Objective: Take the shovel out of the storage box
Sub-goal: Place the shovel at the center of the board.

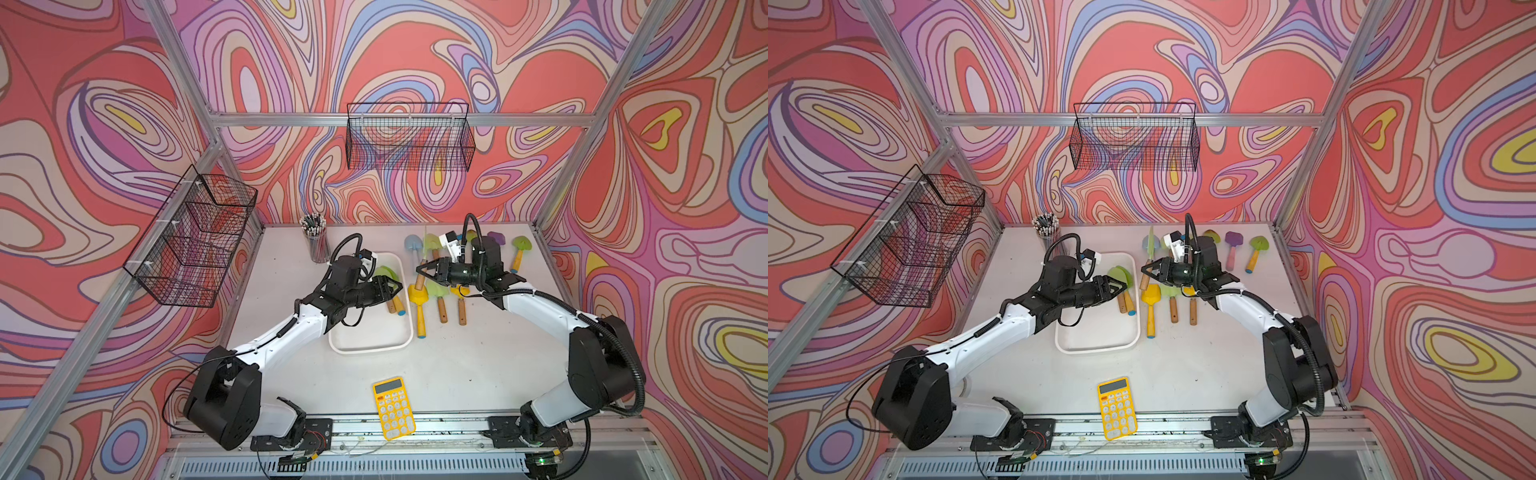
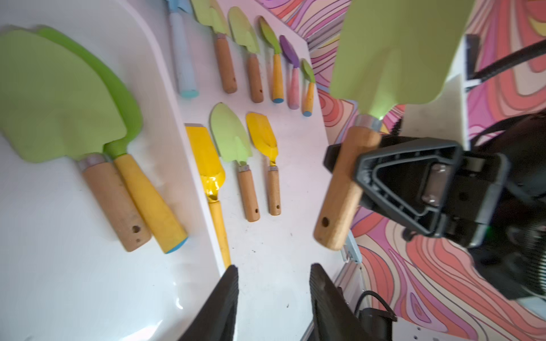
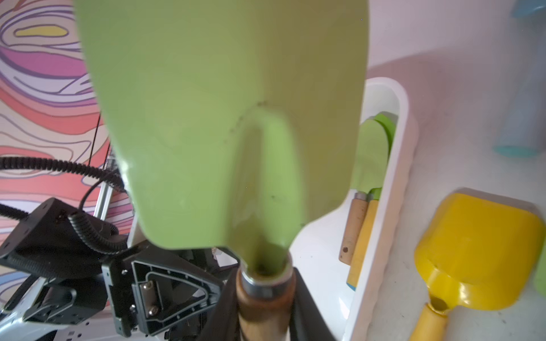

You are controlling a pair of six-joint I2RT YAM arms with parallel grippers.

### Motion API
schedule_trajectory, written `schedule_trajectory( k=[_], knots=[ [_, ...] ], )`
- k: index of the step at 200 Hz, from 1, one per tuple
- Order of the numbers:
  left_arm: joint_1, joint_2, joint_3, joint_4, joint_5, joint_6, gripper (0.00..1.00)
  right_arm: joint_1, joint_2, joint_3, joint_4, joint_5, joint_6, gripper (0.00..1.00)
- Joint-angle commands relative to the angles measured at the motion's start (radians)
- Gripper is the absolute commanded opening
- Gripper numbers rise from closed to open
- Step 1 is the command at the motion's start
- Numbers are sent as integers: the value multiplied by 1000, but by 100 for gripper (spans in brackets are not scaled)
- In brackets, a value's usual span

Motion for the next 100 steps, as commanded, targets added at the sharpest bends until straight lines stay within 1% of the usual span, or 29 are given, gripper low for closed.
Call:
schedule_trajectory(
  k=[1,15,45,76,82,100],
  knots=[
    [4,69,49,-158,-100,79,41,-25,-29,43,-275,157,-164,21],
    [4,102,72,-179,-126,95,41,-41,-25,49,-352,243,-201,20],
    [4,142,112,-219,-183,124,41,-46,-4,63,-500,490,-258,20],
    [4,200,159,-247,-227,152,41,-48,8,35,-550,736,-275,20],
    [3,214,166,-275,-227,157,41,-48,14,33,-565,785,-278,20],
    [3,252,178,-282,-230,162,41,-49,35,21,-584,881,-284,20]
  ],
)
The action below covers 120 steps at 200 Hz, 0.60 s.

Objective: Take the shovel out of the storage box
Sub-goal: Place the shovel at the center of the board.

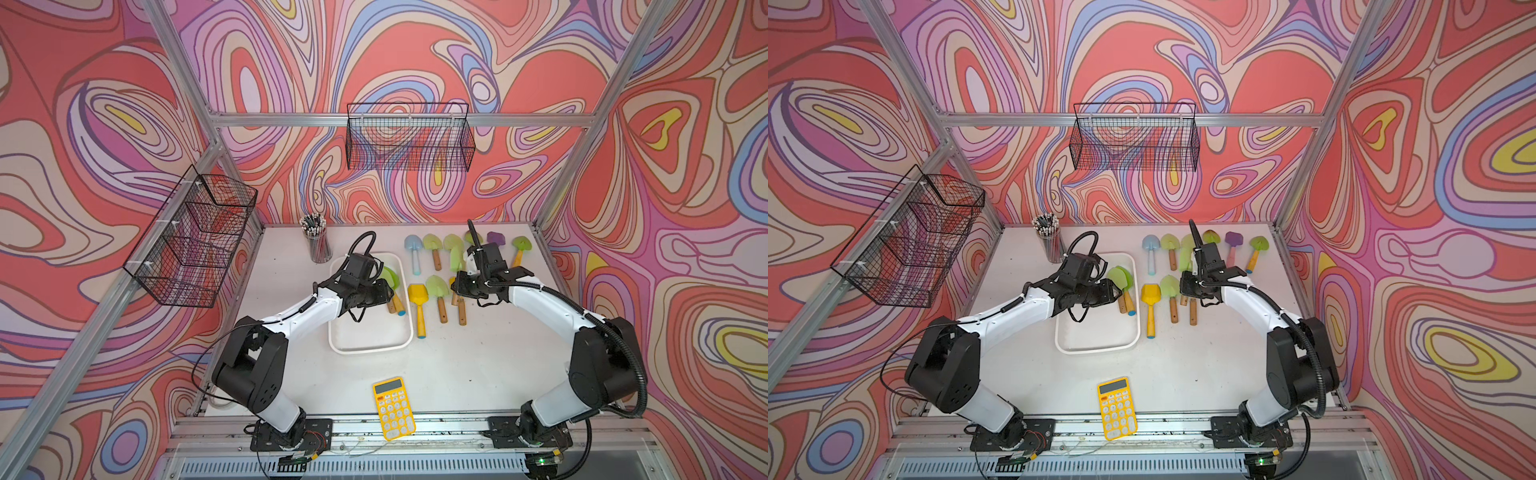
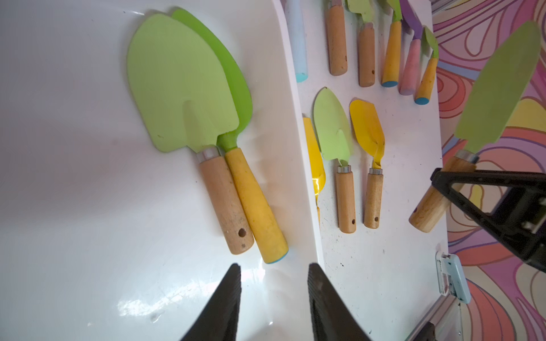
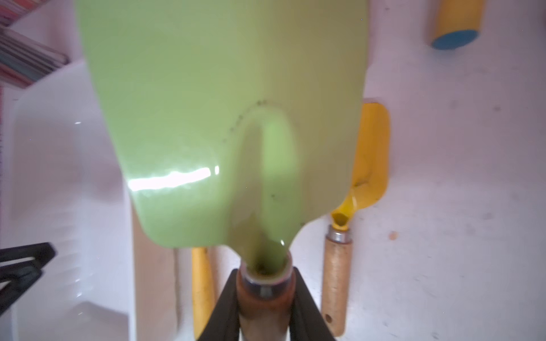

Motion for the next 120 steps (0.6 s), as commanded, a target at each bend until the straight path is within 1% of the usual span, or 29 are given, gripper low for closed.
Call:
schedule_trajectory(
  k=[1,42,63,120],
  knots=[
    [2,55,26,-68,-41,36,41,-4,29,-13,-69,242,-38,20],
    [0,99,47,-106,-111,64,42,-15,90,-23,-95,352,-38,20],
    [0,109,50,-108,-124,69,41,-24,127,-26,-99,386,-39,19],
    [1,150,58,-102,-124,85,42,-55,192,-29,-71,396,-43,19]
  ],
)
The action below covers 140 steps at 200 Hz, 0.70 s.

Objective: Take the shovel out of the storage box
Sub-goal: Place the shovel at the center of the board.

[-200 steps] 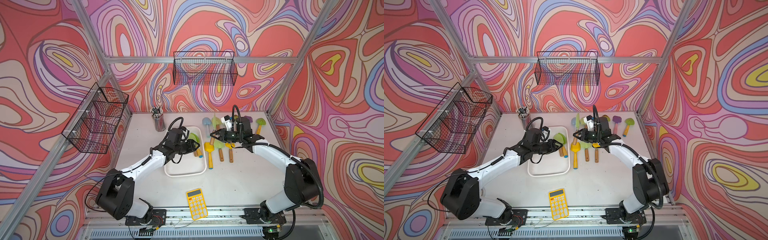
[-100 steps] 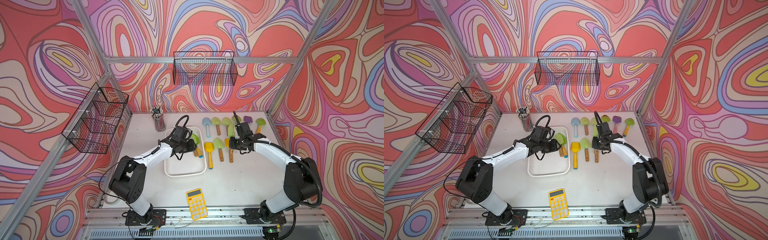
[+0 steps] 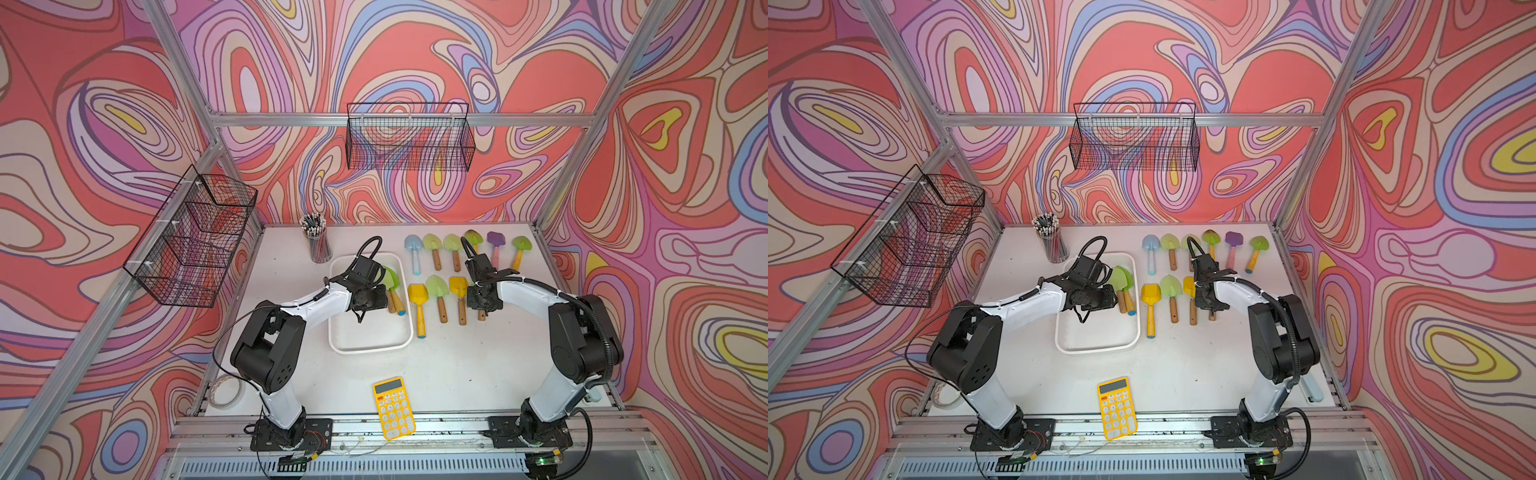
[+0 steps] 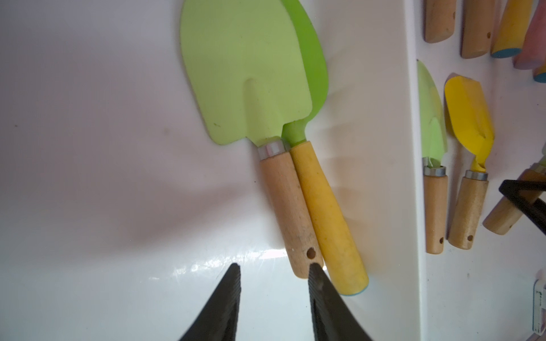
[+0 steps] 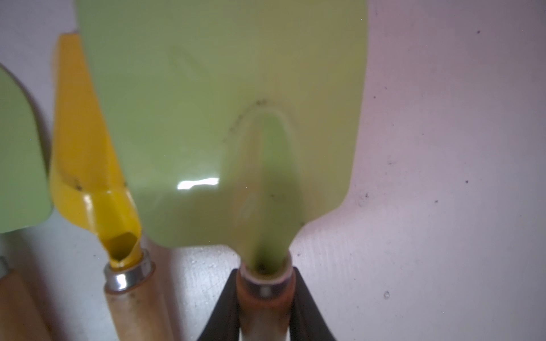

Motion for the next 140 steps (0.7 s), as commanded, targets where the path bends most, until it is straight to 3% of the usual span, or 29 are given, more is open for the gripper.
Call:
schedule_trajectory(
  k=[1,74,140],
  knots=[
    [1,31,25,-24,-15,25,42,-15,13,-5,11,38,-5,20],
    [1,26,11,-11,-8,29,43,-18,105,4,32,13,-8,29],
    [1,57,22,-10,-16,32,44,-18,34,12,23,-15,4,42]
  ],
)
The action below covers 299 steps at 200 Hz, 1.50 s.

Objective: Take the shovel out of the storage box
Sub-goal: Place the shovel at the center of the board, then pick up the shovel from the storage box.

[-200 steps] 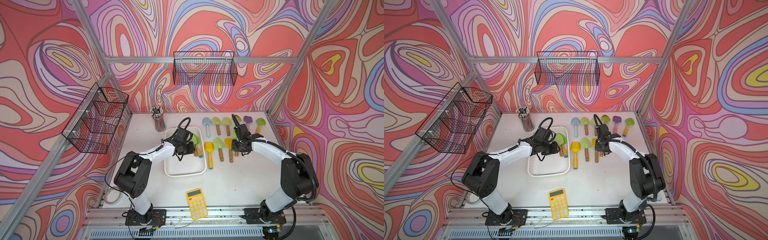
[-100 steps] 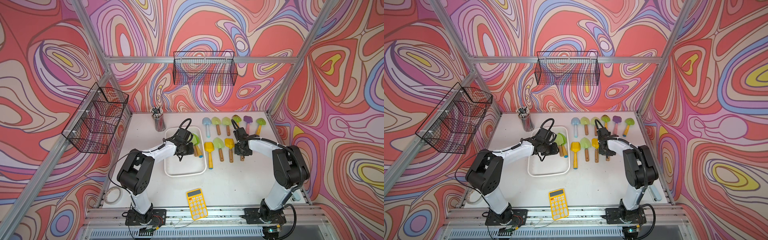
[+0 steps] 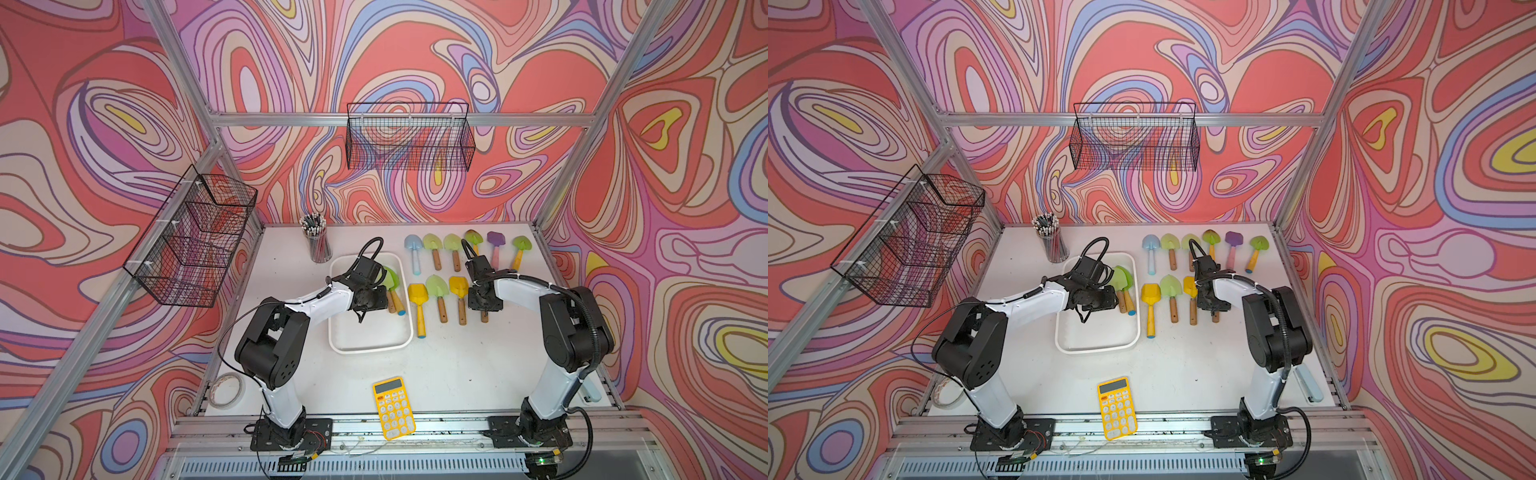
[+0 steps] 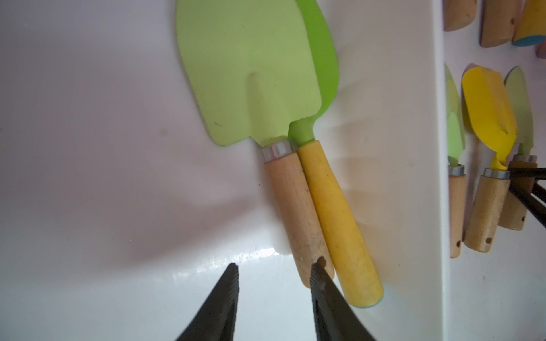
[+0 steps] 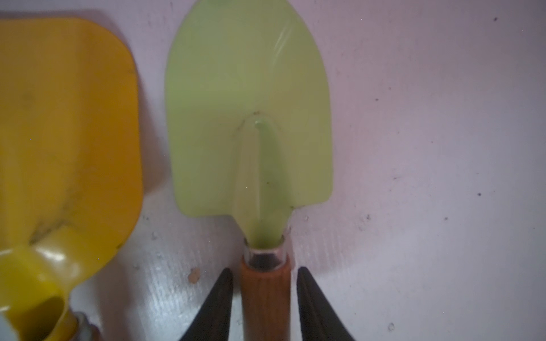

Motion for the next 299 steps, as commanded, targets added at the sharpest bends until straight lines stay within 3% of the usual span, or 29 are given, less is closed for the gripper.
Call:
schedule_trajectory(
  k=[1,75,145,224,299],
  knots=[
    [1,31,18,-11,-16,13,44,-3,-36,4,-15,-30,11,42],
    [-3,43,20,67,13,-22,44,-1,-226,8,-55,-47,17,43],
    [-23,111,85,-4,-9,-10,44,-1,-257,-20,-43,-67,20,43],
    [-40,104,93,-175,-201,102,44,2,-272,-11,-25,-124,30,43],
    [-40,151,117,-168,-172,148,41,41,-256,-1,-14,-128,48,43]
  ],
)
